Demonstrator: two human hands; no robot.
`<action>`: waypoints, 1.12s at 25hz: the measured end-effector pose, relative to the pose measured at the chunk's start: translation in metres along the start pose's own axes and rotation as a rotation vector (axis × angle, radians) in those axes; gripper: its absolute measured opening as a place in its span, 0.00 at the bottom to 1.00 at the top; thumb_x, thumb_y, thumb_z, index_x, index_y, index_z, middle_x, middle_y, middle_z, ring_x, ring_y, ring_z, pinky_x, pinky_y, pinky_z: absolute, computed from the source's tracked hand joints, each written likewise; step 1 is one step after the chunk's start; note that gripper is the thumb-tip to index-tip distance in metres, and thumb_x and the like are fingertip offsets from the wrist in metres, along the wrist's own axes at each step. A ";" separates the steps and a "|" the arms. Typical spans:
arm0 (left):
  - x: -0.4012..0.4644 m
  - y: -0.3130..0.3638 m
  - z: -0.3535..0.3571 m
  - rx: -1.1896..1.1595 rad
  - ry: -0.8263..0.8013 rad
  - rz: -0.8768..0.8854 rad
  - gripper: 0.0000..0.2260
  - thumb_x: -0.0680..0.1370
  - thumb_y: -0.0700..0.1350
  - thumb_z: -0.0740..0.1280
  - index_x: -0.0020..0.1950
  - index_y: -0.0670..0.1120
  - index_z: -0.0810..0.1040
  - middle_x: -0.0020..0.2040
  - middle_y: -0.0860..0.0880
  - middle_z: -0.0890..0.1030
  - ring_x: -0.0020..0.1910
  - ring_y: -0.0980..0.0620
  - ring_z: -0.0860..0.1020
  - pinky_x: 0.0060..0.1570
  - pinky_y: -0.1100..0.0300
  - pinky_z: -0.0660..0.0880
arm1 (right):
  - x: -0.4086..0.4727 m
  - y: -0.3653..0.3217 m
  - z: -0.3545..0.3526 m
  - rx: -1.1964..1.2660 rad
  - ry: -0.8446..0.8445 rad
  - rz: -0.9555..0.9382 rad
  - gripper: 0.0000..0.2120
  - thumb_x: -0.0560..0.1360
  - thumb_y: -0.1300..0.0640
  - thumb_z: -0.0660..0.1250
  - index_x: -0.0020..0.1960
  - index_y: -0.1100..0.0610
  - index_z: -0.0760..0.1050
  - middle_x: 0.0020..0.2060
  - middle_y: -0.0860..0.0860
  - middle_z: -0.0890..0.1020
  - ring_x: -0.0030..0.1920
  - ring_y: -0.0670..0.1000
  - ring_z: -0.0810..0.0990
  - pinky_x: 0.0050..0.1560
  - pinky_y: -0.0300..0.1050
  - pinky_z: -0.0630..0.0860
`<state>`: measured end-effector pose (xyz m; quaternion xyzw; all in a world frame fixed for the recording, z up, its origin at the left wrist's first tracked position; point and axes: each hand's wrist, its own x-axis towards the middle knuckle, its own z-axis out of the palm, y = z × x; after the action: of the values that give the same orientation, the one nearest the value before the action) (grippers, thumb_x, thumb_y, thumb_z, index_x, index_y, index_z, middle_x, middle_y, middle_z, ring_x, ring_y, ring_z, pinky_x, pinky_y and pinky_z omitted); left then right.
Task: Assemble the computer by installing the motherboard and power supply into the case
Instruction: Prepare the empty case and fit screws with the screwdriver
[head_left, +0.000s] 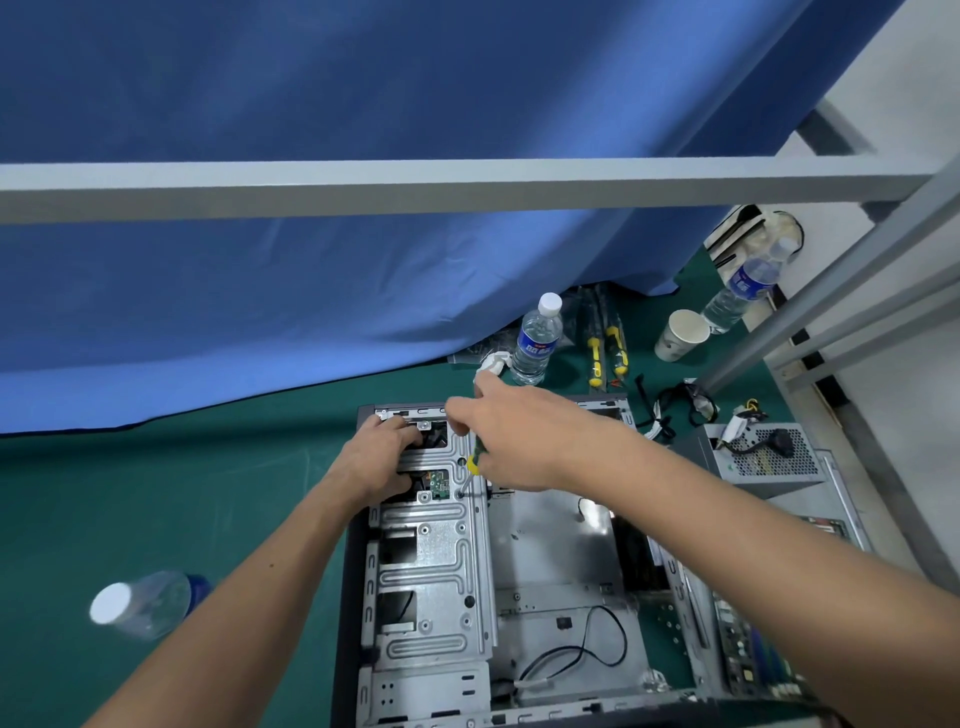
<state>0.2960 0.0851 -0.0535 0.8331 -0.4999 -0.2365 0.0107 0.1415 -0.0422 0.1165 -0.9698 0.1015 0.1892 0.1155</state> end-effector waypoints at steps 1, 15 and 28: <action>0.000 -0.001 0.000 0.001 0.003 0.004 0.24 0.71 0.46 0.71 0.67 0.51 0.74 0.57 0.52 0.72 0.50 0.51 0.62 0.56 0.53 0.72 | -0.001 -0.001 0.001 -0.040 0.051 -0.027 0.10 0.75 0.60 0.62 0.56 0.53 0.70 0.44 0.52 0.67 0.38 0.58 0.72 0.31 0.46 0.59; -0.001 -0.002 0.003 -0.013 -0.003 -0.009 0.24 0.72 0.46 0.71 0.68 0.51 0.73 0.55 0.54 0.71 0.50 0.51 0.61 0.56 0.50 0.73 | -0.005 -0.011 0.007 -0.267 0.216 0.008 0.11 0.83 0.50 0.56 0.54 0.55 0.74 0.45 0.54 0.80 0.46 0.59 0.81 0.30 0.45 0.59; -0.003 -0.003 0.004 -0.019 -0.006 -0.020 0.24 0.72 0.45 0.71 0.68 0.51 0.73 0.53 0.55 0.69 0.50 0.52 0.61 0.55 0.49 0.73 | -0.005 -0.013 0.013 -0.239 0.167 0.084 0.17 0.84 0.44 0.53 0.56 0.56 0.73 0.50 0.55 0.81 0.50 0.59 0.81 0.37 0.47 0.64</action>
<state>0.2959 0.0896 -0.0568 0.8371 -0.4895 -0.2440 0.0148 0.1353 -0.0254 0.1089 -0.9840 0.1279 0.1230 -0.0174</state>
